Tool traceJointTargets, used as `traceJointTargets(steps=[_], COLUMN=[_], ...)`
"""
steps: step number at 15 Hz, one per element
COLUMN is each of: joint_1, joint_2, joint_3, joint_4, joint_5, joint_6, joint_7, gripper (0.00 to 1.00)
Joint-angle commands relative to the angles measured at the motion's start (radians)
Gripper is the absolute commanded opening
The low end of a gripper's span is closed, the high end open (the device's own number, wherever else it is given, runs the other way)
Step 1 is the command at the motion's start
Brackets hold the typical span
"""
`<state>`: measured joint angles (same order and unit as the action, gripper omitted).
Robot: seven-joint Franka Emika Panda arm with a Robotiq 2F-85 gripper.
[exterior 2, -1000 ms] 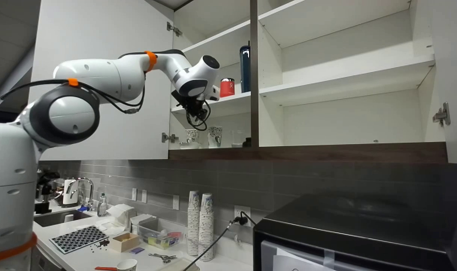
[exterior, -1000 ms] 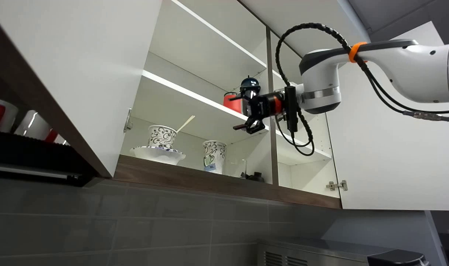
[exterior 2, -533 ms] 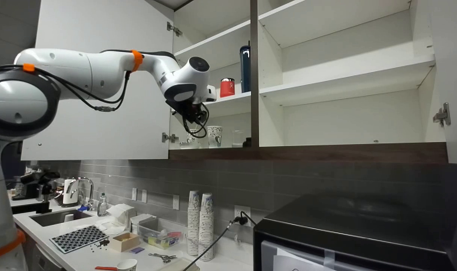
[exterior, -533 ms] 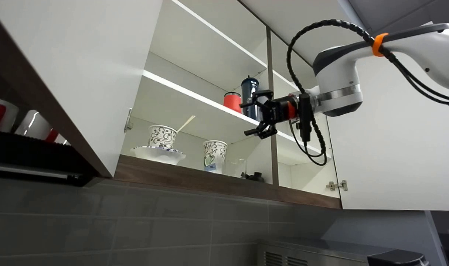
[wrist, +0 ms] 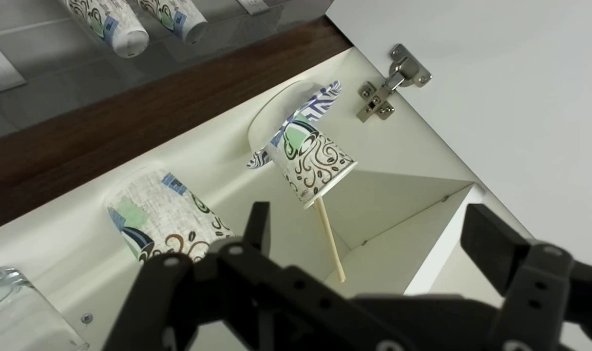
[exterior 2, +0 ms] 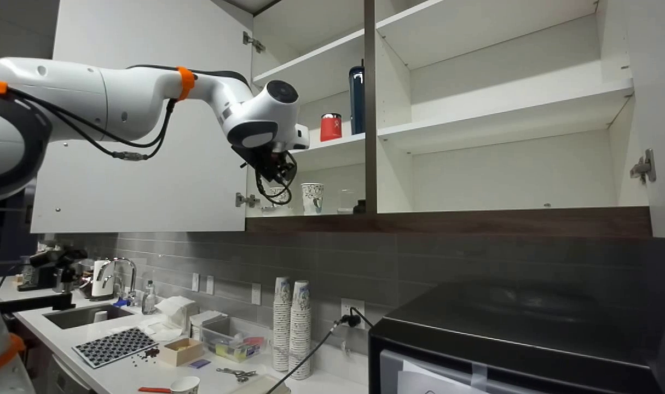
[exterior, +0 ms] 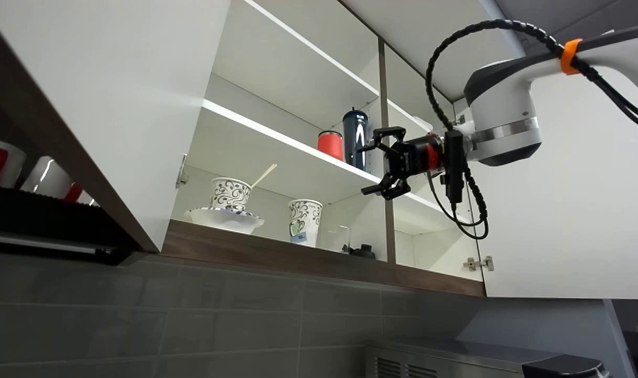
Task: Put the chopsticks in the cup, then put the bowl in the top cabinet
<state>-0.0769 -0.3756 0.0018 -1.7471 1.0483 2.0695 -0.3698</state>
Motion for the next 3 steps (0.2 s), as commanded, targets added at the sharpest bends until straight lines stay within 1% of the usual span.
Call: traceJointTargets(steps=[1, 3], joint_1=[0.037, 0.038], joint_2=[0.006, 0.007], joint_3=[-0.026, -0.026], joint_4=[0.005, 0.005], joint_5=[-0.015, -0.015], joint_6=[0.007, 0.007], joint_7=[0.007, 0.007], gripper=[1.0, 1.0])
